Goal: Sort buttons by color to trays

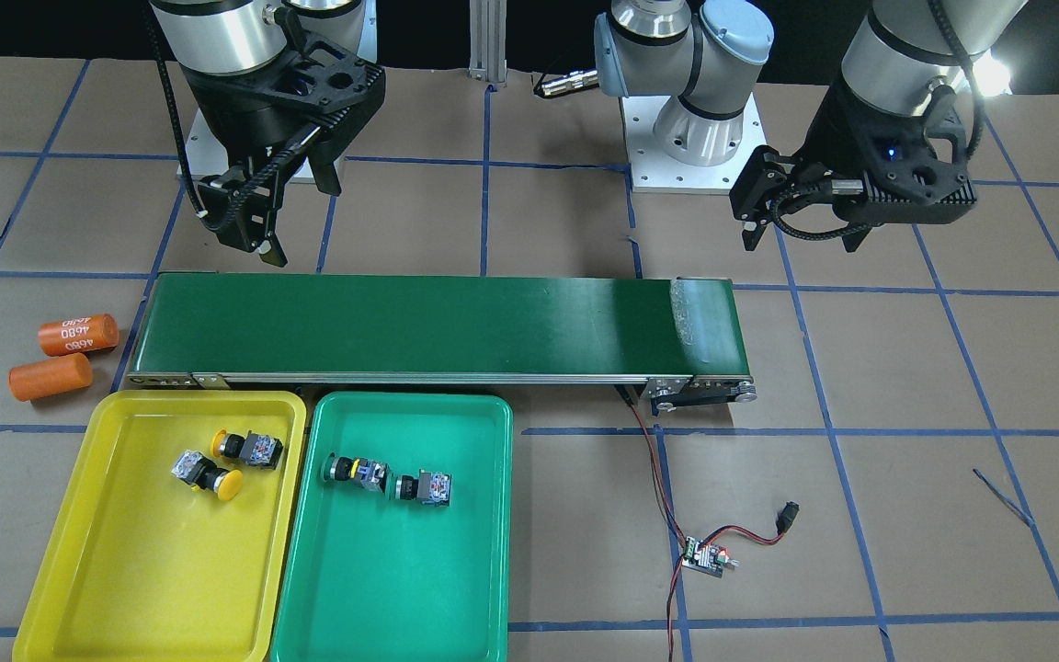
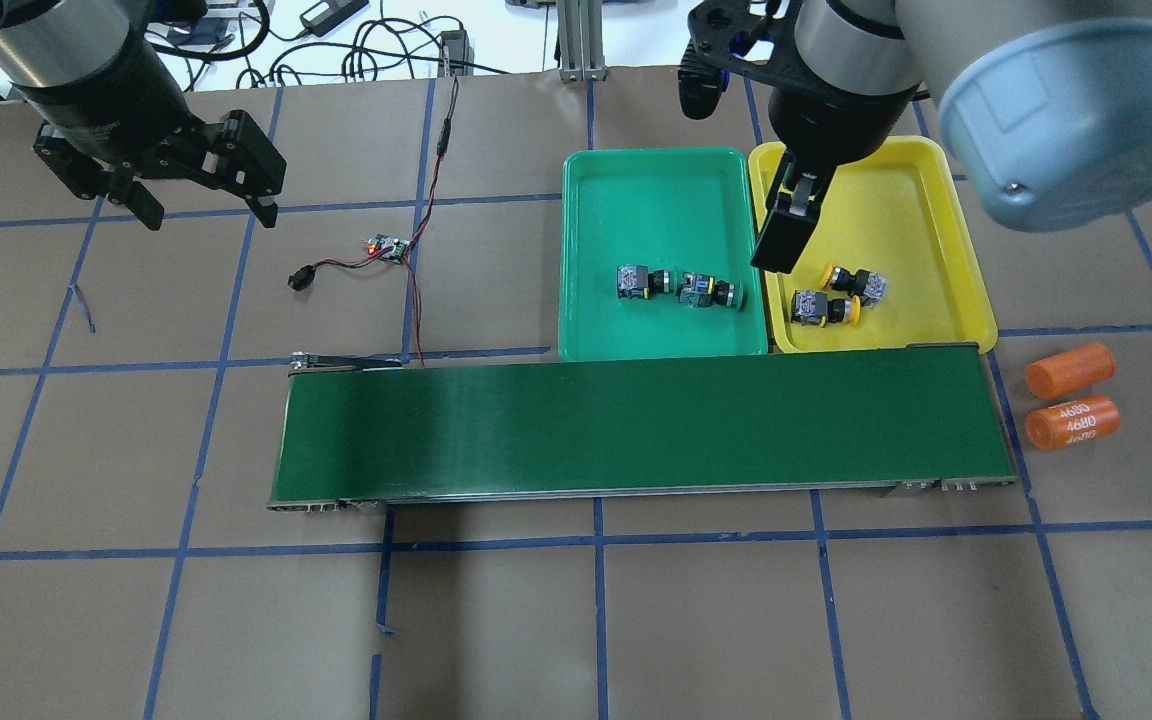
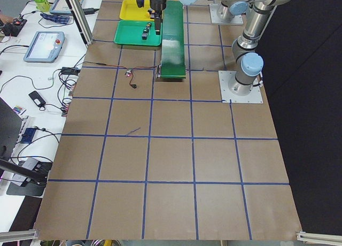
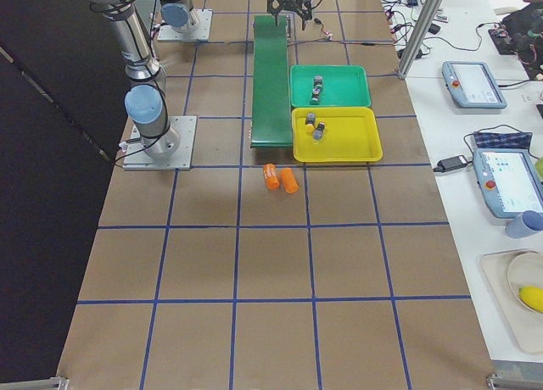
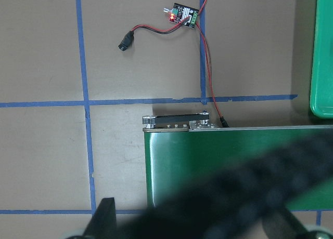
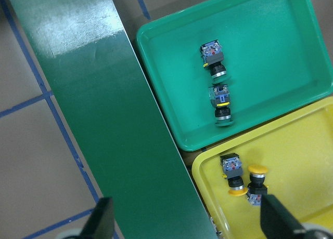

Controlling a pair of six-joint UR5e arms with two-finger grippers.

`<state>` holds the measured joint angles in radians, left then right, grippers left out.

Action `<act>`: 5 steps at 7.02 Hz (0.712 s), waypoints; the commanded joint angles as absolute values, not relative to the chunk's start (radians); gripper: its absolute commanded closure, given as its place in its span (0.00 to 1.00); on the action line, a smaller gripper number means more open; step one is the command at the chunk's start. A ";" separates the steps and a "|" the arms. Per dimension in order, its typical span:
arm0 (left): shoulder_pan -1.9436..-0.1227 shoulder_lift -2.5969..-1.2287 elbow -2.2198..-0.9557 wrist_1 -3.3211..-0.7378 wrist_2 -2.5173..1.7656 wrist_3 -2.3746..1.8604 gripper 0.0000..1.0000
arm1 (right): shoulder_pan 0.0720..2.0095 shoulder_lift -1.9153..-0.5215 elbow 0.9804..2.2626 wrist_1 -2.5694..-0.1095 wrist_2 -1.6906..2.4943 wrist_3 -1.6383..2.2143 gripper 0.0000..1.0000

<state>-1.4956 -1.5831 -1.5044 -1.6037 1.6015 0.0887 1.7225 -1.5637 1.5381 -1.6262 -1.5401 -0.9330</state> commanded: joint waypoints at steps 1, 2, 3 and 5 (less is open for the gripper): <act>-1.496 -1.585 -1.505 -1.605 1.601 0.087 0.00 | 1.707 -1.597 1.535 -1.524 -1.555 -0.636 0.00; -1.496 -1.583 -1.505 -1.605 1.601 0.087 0.00 | 1.672 -1.600 1.540 -1.514 -1.560 -0.574 0.00; -1.496 -1.583 -1.505 -1.605 1.601 0.087 0.00 | 1.648 -1.601 1.539 -1.491 -1.560 -0.467 0.00; -1.496 -1.583 -1.505 -1.605 1.603 0.089 0.00 | 1.611 -1.598 1.539 -1.488 -1.586 -0.440 0.00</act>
